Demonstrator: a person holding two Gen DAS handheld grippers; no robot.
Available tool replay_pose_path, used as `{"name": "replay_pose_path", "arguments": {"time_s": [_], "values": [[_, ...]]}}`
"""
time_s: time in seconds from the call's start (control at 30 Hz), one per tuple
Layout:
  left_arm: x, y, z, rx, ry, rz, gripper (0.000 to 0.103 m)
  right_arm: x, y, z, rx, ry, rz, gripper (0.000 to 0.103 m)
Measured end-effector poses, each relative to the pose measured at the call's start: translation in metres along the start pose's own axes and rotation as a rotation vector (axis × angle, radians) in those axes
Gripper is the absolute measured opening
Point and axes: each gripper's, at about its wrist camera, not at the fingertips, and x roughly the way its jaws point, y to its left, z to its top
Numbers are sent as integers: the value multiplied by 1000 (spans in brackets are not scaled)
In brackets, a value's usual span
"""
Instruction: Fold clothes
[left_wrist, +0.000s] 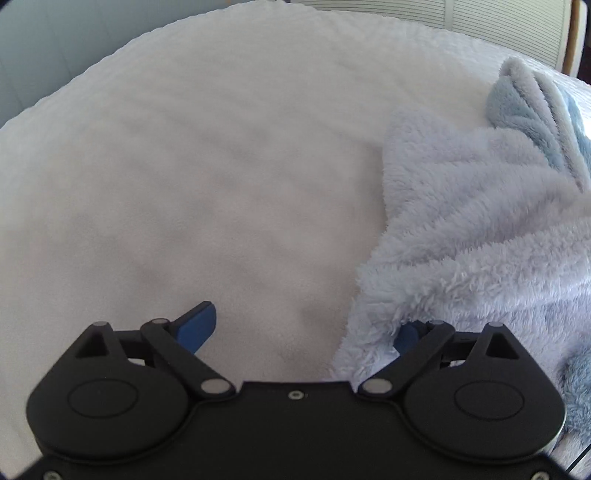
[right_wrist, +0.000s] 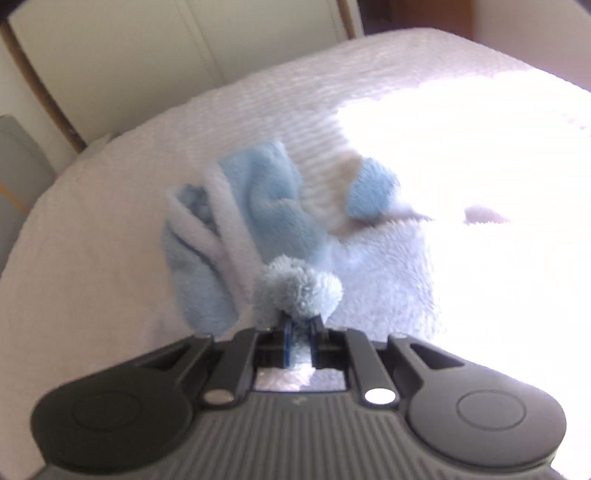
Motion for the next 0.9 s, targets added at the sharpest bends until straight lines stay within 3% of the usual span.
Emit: {"name": "replay_pose_path", "arguments": {"time_s": [0.1, 0.17, 0.27, 0.3, 0.47, 0.6, 0.63, 0.8, 0.9], "values": [[4, -7, 3, 45, -11, 15, 97, 0, -39, -21, 60, 41, 12, 9], [6, -5, 2, 36, 6, 15, 97, -17, -42, -24, 74, 10, 93, 9], [-5, -2, -14, 37, 17, 2, 97, -50, -43, -24, 47, -103, 260, 9], [-4, -3, -16, 51, 15, -7, 97, -53, -44, -26, 32, -108, 262, 9], [-8, -9, -25, 126, 64, -104, 95, -11, -79, -57, -47, -2, 79, 12], [-20, -8, -35, 137, 95, -172, 95, 7, -106, -83, -60, 37, -79, 35], [-24, -6, -37, 125, 105, -193, 95, 5, -111, -87, -56, 33, -107, 35], [-45, 12, -31, 29, 109, -279, 95, -22, -107, -88, -96, 16, -119, 36], [-60, 26, -5, -82, 82, -354, 95, -46, -93, -77, -161, -44, -77, 42]]}}
